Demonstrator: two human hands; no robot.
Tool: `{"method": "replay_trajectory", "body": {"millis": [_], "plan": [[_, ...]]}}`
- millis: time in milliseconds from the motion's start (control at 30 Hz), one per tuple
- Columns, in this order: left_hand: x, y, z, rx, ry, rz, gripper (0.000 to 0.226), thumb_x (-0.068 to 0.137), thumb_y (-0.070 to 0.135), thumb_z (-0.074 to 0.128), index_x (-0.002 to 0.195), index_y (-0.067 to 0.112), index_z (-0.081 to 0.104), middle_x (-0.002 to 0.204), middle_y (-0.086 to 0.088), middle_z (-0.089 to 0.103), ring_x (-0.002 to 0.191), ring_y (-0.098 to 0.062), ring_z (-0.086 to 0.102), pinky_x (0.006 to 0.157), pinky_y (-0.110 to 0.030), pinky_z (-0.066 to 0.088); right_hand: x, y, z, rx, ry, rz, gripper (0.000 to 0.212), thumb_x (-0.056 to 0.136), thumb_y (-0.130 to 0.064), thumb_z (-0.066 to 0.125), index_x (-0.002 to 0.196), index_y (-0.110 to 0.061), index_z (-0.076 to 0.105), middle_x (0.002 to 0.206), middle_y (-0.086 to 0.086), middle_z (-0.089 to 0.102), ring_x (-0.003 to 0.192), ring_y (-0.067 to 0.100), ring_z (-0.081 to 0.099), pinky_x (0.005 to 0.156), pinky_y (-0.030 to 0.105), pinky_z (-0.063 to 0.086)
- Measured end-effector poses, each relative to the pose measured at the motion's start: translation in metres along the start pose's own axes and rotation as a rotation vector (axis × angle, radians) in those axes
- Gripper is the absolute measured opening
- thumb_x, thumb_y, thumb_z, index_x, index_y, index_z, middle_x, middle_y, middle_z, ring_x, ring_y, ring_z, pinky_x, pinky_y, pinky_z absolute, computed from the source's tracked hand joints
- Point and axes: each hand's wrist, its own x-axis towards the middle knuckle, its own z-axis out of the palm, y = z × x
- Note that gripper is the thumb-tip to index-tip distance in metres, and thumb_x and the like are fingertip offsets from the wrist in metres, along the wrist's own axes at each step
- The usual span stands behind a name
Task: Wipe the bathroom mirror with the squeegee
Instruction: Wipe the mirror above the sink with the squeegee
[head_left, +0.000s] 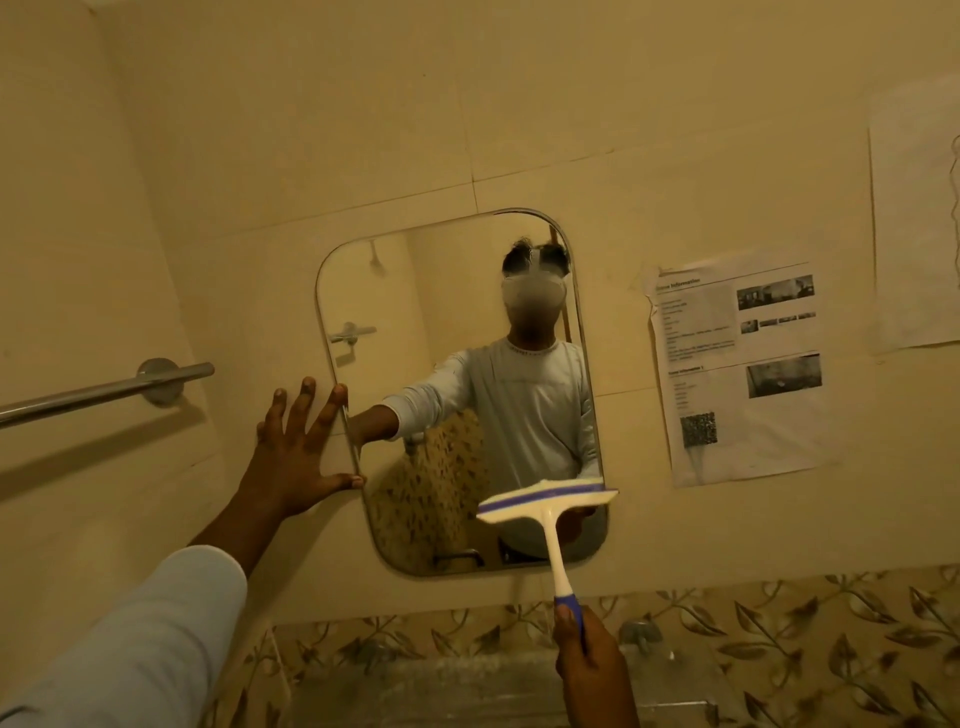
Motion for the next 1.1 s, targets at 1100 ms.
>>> {"method": "replay_trajectory", "body": {"millis": [1100], "plan": [[-0.004, 0.004, -0.005, 0.021, 0.001, -0.025, 0.132, 0.058, 0.099, 0.046, 0.158, 0.045, -0.023, 0.172, -0.002, -0.020, 0.156, -0.044, -0.010, 0.119, -0.070, 0.019, 0.076, -0.260, 0.055, 0.363, -0.236, -0.451, 0.036, 0.096, -0.056, 0.052, 0.090, -0.021, 0.060, 0.069, -0.005, 0.058, 0.056, 0.007, 0.053, 0.053, 0.023, 0.045]]}}
